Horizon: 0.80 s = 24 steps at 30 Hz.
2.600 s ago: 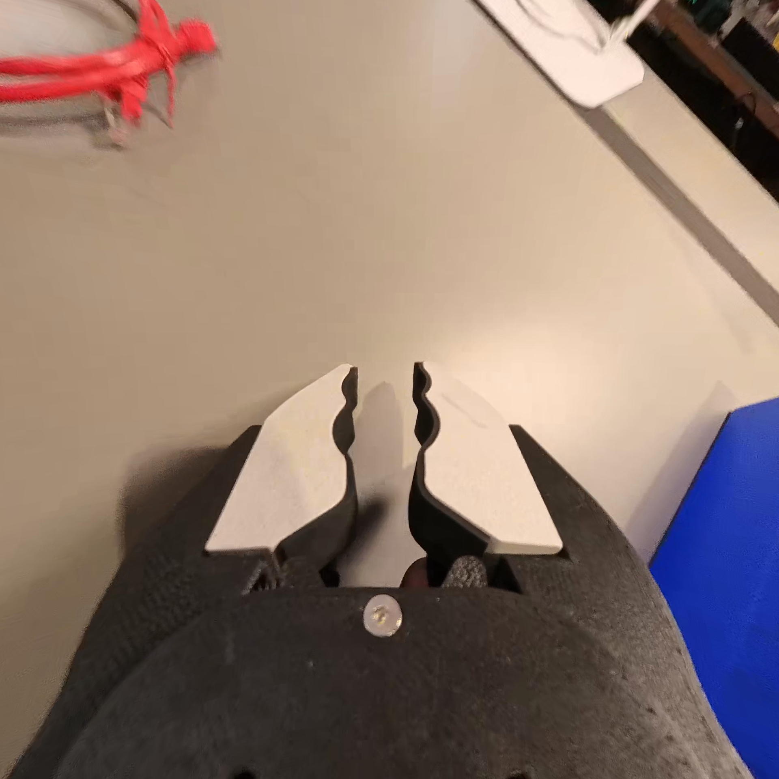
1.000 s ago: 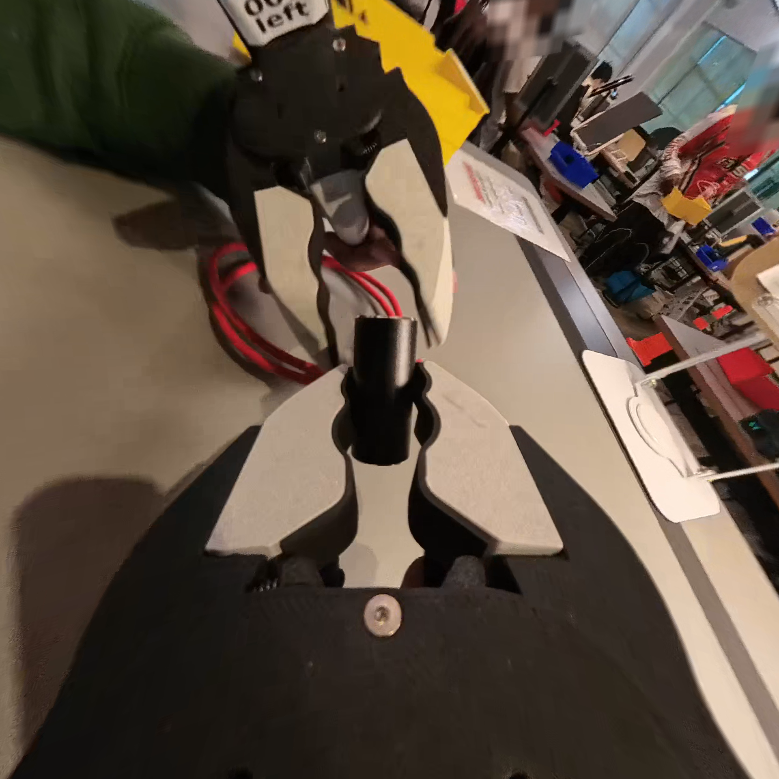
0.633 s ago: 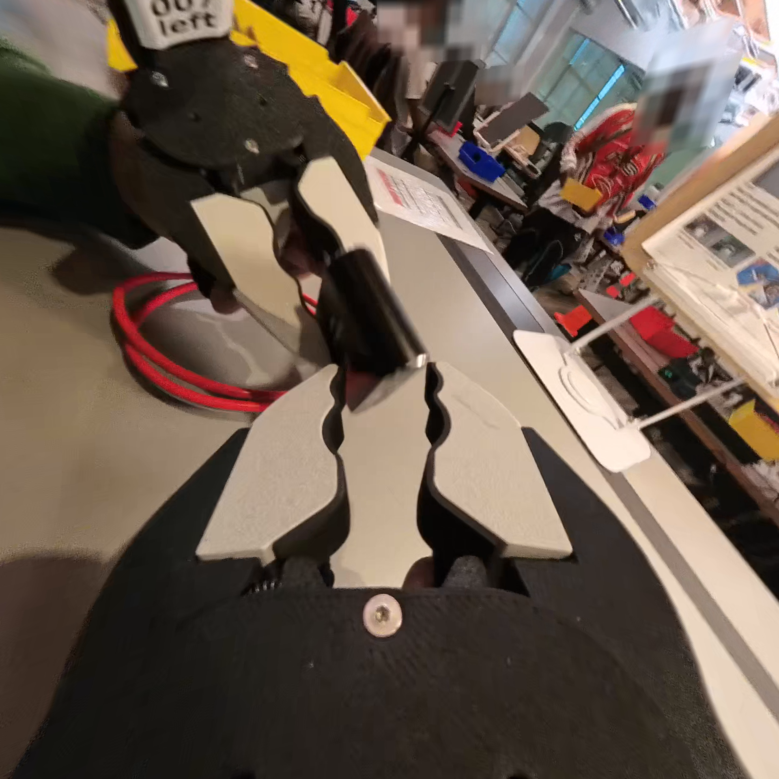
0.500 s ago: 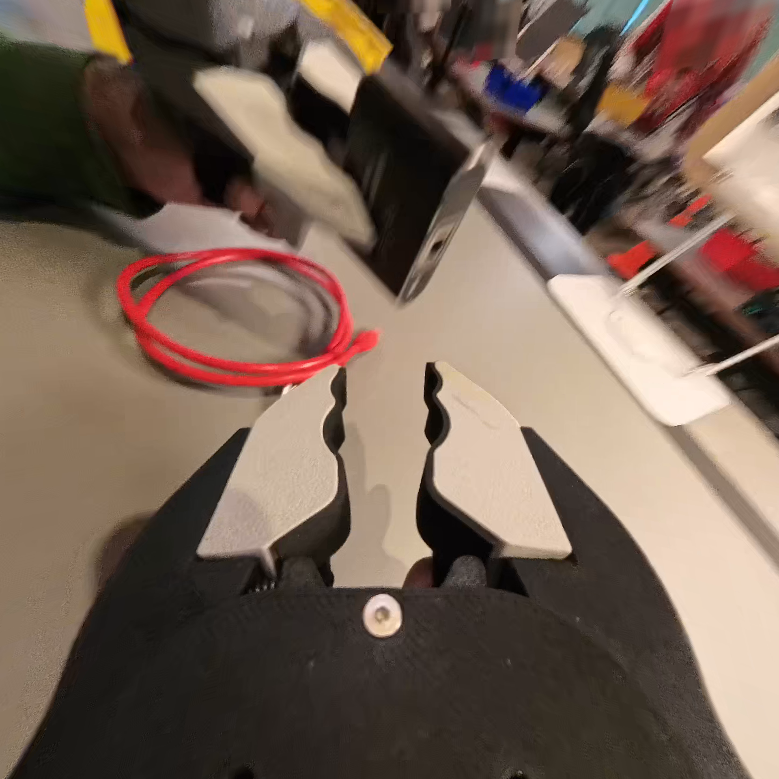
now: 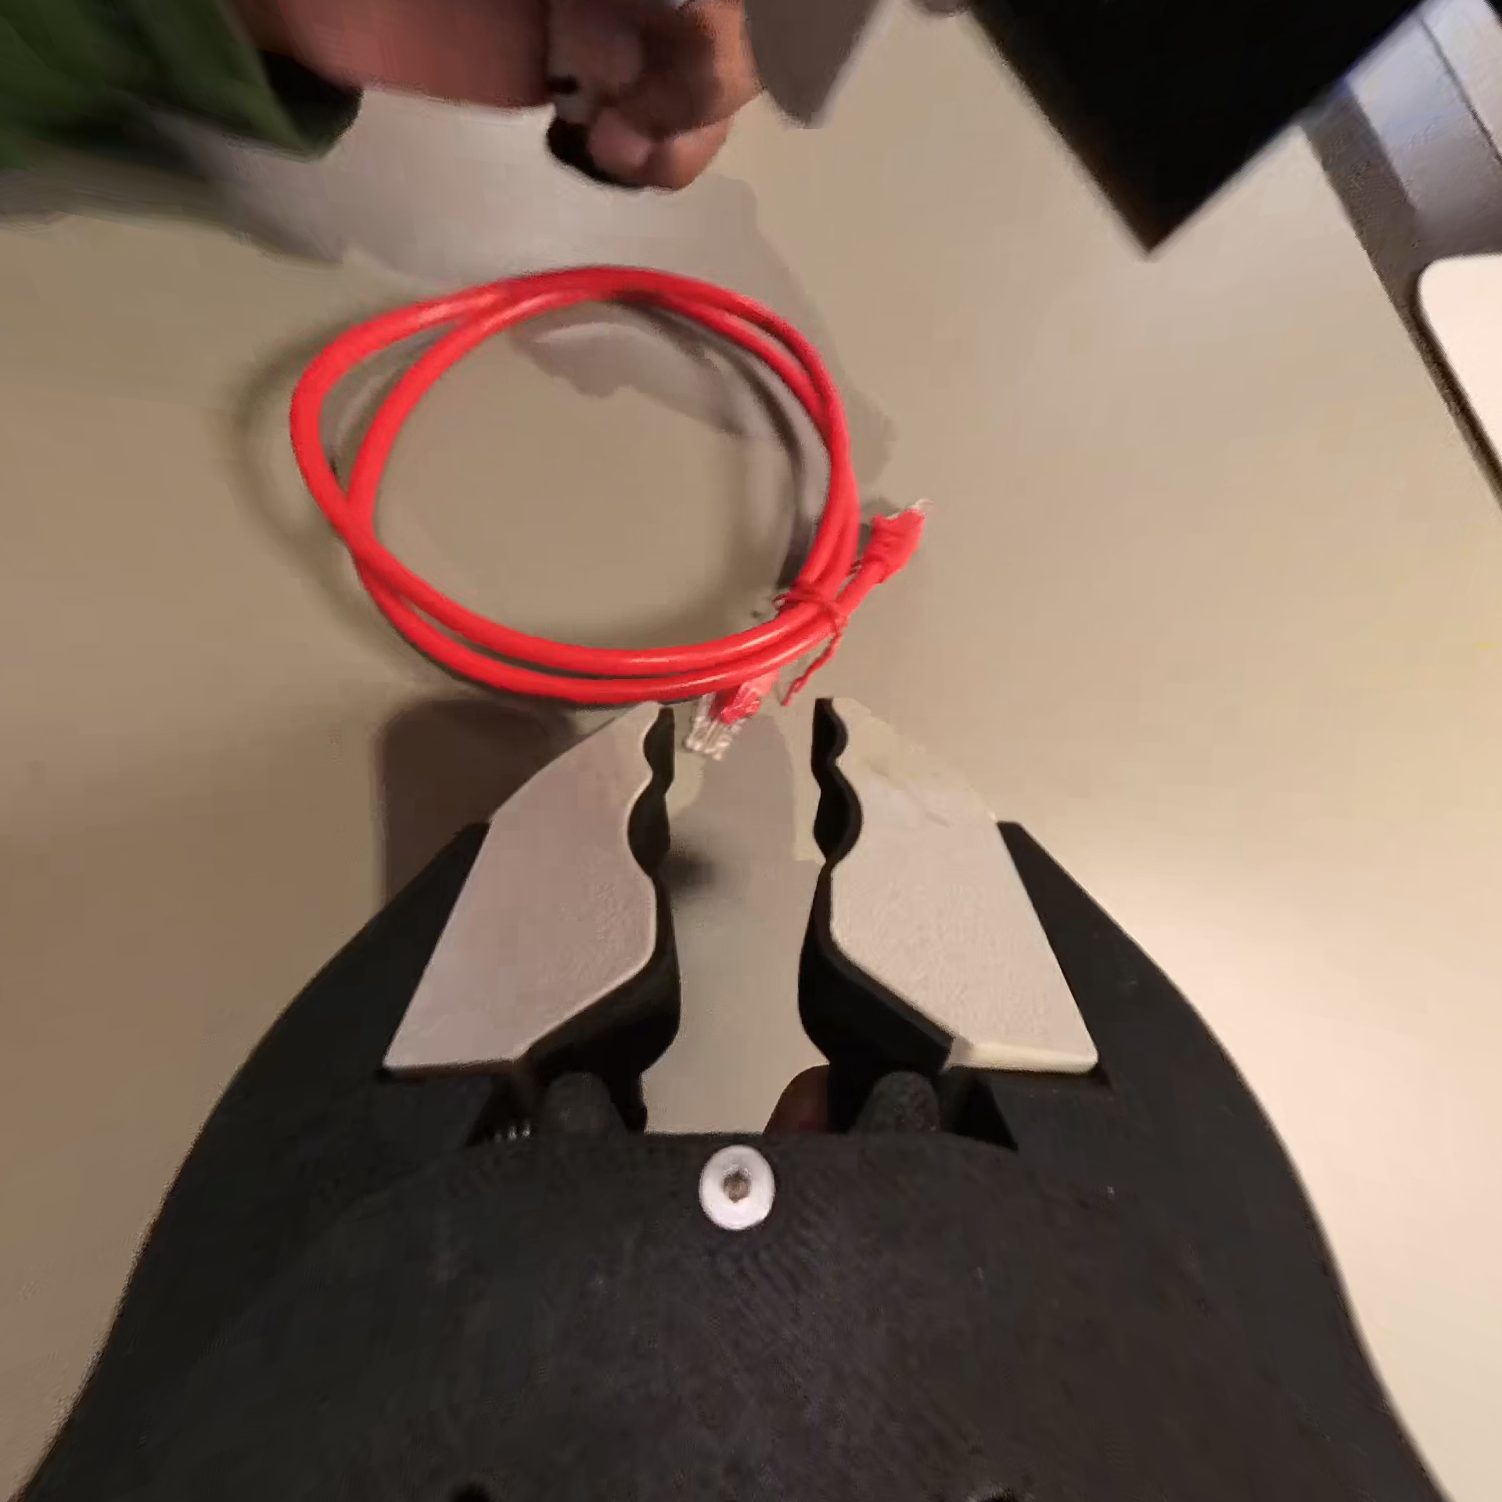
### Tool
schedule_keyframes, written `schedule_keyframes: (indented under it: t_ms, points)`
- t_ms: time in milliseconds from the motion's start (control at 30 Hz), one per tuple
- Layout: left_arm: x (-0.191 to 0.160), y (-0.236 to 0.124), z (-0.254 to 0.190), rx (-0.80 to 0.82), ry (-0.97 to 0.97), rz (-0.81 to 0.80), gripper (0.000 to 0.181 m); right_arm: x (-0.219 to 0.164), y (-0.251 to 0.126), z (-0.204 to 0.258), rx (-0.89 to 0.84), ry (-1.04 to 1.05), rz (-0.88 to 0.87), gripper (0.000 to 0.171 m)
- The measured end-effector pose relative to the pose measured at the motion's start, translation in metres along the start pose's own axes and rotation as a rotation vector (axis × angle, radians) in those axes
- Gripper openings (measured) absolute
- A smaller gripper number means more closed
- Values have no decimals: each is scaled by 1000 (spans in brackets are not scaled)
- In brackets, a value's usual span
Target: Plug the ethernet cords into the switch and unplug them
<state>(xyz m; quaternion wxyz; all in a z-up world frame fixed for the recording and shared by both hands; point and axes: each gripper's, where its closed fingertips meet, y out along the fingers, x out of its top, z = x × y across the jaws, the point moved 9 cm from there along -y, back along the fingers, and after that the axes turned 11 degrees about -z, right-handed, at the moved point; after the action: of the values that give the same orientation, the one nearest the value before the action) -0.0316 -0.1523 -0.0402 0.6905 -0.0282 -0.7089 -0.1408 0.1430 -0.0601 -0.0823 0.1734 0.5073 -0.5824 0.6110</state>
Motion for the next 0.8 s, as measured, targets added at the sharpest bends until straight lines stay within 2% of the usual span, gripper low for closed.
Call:
schedule_keyframes:
  t_ms: [133,200,367,433,600,633,800]
  points:
    - [-1,0,2,16,-16,7,25,2,11,-20,21,195,16,34]
    - [-2,0,2,20,-14,11,25,2,26,-27,65,273,47,40]
    - [-2,-2,5,36,-19,14,25,17,55,-42,227,500,-40,65]
    - [-2,-3,7,43,-28,10,25,20,62,-46,211,505,-42,64]
    - [-5,-3,10,44,-49,53,25,16,74,-30,145,319,87,41]
    - [-6,-3,10,40,-53,54,25,17,72,-25,157,277,89,29]
    - [-4,-3,8,34,-58,49,24,1,33,-9,306,-82,111,22]
